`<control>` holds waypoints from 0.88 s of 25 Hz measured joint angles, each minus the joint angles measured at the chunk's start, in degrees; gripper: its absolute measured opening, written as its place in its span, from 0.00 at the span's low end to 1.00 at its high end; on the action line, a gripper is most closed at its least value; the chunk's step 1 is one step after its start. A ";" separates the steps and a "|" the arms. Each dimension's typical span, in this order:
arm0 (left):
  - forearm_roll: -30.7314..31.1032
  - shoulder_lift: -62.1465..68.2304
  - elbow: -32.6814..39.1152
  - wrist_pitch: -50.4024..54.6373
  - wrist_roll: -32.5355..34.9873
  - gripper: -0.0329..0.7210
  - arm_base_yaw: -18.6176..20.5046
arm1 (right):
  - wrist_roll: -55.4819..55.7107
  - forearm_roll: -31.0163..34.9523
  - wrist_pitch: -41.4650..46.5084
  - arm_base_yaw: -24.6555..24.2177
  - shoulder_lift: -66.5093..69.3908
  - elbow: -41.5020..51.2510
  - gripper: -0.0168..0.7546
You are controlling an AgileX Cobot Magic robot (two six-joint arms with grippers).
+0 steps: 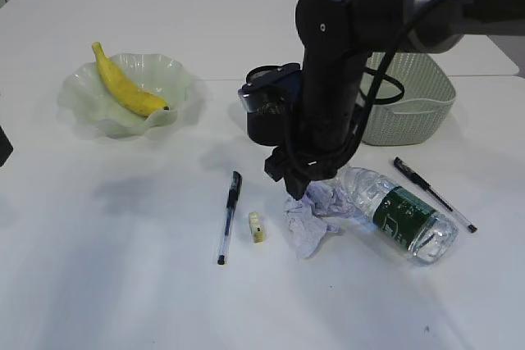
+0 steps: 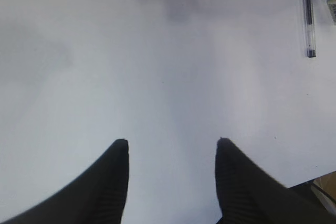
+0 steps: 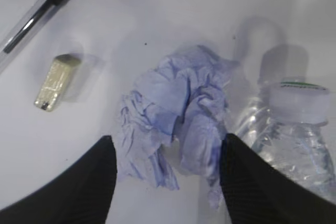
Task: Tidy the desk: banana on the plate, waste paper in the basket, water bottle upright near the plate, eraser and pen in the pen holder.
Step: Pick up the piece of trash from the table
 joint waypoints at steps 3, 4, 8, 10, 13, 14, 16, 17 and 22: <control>0.00 0.00 0.00 0.00 0.00 0.54 0.00 | 0.05 -0.89 0.00 0.00 0.35 -0.08 0.62; 0.00 0.00 0.00 -0.12 0.00 0.54 0.00 | 0.05 -0.89 0.00 0.00 0.40 -0.08 0.63; 0.00 0.00 0.00 -0.62 0.00 0.54 0.00 | -0.49 -0.58 0.00 0.00 1.16 -0.22 0.67; 0.11 0.00 0.00 -0.83 0.00 0.54 0.00 | -0.64 -0.54 -0.25 0.00 1.76 -0.22 0.69; 0.23 0.00 0.00 -1.00 0.00 0.54 0.00 | -0.74 -0.54 -0.46 0.00 2.72 -0.35 0.69; 0.23 0.11 0.00 -1.00 0.00 0.54 0.00 | -0.74 -0.54 -0.59 0.00 3.16 -0.48 0.69; 0.23 0.22 0.00 -1.09 0.00 0.54 0.00 | -0.74 -0.49 -0.62 0.00 4.05 -0.72 0.69; 0.34 0.34 0.00 -1.09 0.00 0.54 0.00 | -0.76 -0.49 -0.74 0.00 4.36 -0.83 0.69; 0.34 0.56 0.00 -1.14 0.00 0.54 0.00 | -0.87 -0.40 -1.36 0.00 6.09 -0.83 0.69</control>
